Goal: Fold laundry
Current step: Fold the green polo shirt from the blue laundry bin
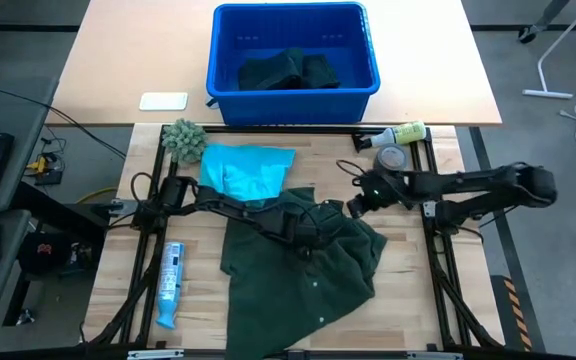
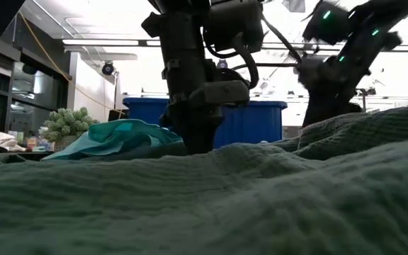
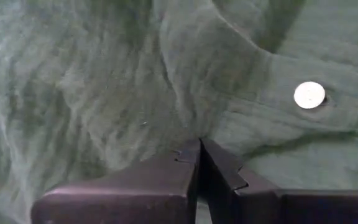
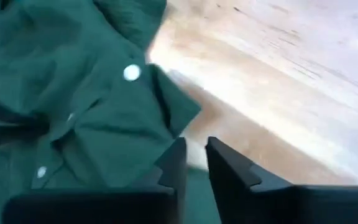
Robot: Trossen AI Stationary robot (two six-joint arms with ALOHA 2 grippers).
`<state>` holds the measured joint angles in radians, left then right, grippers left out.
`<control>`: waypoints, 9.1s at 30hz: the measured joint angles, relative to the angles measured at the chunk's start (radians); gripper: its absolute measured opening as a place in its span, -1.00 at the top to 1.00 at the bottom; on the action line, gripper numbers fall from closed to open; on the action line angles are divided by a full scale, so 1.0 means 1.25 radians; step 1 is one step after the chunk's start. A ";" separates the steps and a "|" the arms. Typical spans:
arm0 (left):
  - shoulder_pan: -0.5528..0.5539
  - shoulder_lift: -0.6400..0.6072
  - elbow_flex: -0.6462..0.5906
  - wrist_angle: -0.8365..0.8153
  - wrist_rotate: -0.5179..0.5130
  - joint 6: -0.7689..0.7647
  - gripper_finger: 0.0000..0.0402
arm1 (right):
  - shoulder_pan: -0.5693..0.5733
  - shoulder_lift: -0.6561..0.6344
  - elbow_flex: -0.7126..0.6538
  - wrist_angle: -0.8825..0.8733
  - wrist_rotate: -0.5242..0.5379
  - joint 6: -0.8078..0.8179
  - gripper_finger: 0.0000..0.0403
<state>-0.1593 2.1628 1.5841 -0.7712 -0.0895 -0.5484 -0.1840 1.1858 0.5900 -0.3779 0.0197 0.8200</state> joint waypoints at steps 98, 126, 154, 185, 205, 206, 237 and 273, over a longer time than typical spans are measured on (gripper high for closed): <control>-0.039 -0.248 -0.622 0.800 0.124 -0.438 1.00 | 0.076 0.061 0.119 -0.210 -0.103 -0.163 0.48; -0.071 -0.244 -0.642 0.785 0.176 -0.264 1.00 | -0.172 0.220 0.272 -0.264 -0.073 -0.196 0.11; -0.070 -0.244 -0.642 0.783 0.106 -0.401 1.00 | -0.230 0.365 0.381 -0.284 -0.179 -0.407 0.11; -0.070 -0.244 -0.642 0.783 0.101 -0.398 1.00 | -0.172 0.482 0.380 -0.286 -0.138 -0.445 0.11; -0.053 -0.322 -0.648 0.749 0.029 -0.340 1.00 | -0.208 0.433 0.463 -0.298 -0.043 -0.475 1.00; -0.047 -0.340 -0.648 0.748 0.012 -0.333 1.00 | -0.212 0.433 0.475 -0.301 -0.038 -0.475 1.00; 0.117 -0.473 -0.610 0.675 0.053 -0.016 1.00 | -0.159 0.144 0.543 -0.641 -0.023 -0.360 1.00; -0.027 -0.098 -0.191 0.469 0.049 0.190 1.00 | 0.739 0.107 0.117 -0.046 0.090 0.864 1.00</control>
<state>-0.1929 2.0401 1.3453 -0.1851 -0.0278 -0.3115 0.7395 1.3195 0.7361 -0.4354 0.1317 1.9001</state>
